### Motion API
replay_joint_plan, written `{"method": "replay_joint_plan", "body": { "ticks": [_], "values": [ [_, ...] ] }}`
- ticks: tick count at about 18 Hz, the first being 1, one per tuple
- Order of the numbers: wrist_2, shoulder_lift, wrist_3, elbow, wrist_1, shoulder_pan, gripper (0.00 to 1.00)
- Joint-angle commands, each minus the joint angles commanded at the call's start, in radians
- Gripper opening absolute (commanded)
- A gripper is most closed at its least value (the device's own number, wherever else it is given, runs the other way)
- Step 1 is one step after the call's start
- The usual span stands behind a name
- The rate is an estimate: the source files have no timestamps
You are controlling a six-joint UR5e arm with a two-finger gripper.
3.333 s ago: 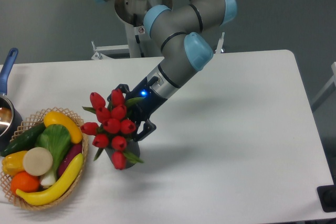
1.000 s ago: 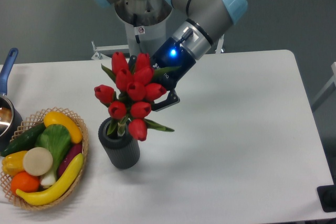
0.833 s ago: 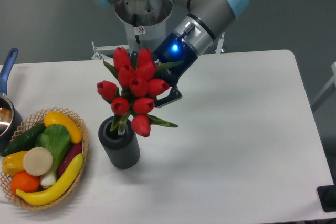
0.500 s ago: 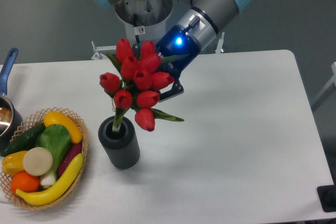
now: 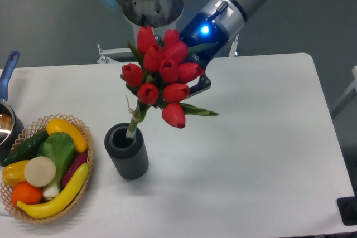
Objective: Pick up the flowers from the vase
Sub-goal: 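Lift the tulip bunch up out of the grey vase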
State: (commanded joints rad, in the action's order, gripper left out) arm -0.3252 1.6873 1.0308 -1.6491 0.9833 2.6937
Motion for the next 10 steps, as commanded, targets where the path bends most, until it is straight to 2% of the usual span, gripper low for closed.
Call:
{"method": "replay_joint_plan", "body": {
  "ticks": [3,6,10],
  "values": [
    [-0.011,0.026,0.005,0.011,-0.006,-0.002,0.42],
    [-0.023,0.064,0.005,0.05,-0.008,-0.002,0.42],
    [-0.025,0.08,0.021,0.06,-0.008,0.008,0.42]
  ]
}}
